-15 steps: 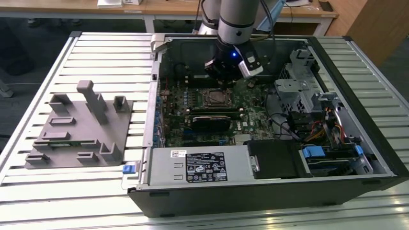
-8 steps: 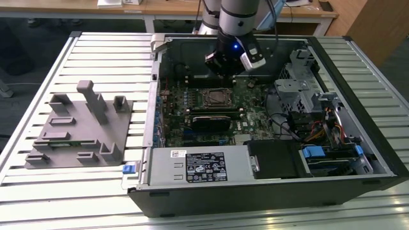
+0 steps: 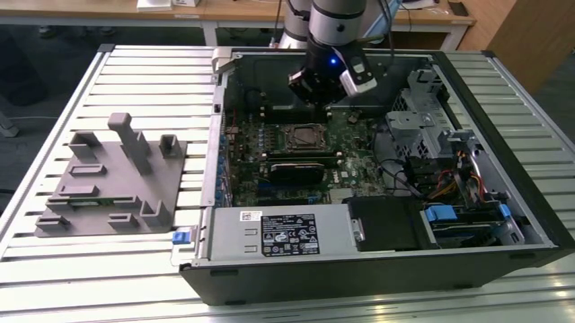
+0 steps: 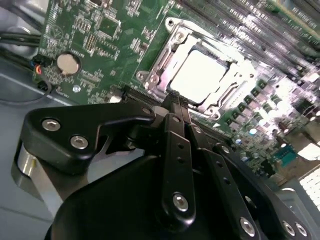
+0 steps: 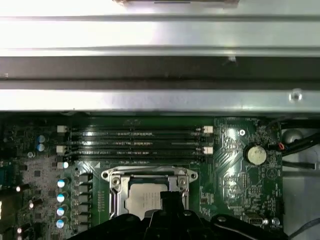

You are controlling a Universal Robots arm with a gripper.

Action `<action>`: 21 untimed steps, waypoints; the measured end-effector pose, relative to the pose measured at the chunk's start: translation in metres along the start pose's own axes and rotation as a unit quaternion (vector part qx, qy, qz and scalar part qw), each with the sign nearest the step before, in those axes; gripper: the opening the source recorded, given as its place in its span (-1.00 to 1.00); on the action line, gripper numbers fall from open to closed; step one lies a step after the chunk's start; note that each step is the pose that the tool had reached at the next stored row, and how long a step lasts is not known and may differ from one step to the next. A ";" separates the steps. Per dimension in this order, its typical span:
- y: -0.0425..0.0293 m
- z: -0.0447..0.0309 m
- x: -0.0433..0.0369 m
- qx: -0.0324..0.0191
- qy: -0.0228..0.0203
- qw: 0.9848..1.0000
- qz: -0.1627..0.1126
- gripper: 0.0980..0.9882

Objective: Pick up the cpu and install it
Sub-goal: 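Install the second cpu locking lever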

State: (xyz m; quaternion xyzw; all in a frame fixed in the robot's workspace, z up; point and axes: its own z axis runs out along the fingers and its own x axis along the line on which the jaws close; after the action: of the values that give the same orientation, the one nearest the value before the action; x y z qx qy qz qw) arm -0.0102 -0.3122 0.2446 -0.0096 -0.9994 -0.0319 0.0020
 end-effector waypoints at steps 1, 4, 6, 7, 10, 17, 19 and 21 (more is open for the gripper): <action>-0.0024 -0.0002 0.0000 0.000 0.000 1.000 0.000 -0.98; -0.0094 -0.0006 -0.0001 0.000 0.000 1.000 0.000 -0.98; -0.0133 -0.0008 -0.0003 0.000 0.000 1.000 0.000 -0.98; -0.0154 -0.0009 -0.0003 0.000 0.000 1.000 0.000 -0.98; -0.0200 -0.0008 -0.0004 0.000 0.000 1.000 0.000 -0.98; -0.0249 -0.0086 -0.0004 -0.003 0.000 1.000 0.000 -0.98; -0.0252 -0.0116 -0.0004 -0.003 0.000 1.000 0.000 -0.98; -0.0277 -0.0123 -0.0005 -0.003 0.000 1.000 0.000 -0.98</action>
State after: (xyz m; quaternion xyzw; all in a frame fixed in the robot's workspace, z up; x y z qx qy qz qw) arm -0.0101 -0.3406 0.2551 -0.0095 -0.9993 -0.0349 0.0020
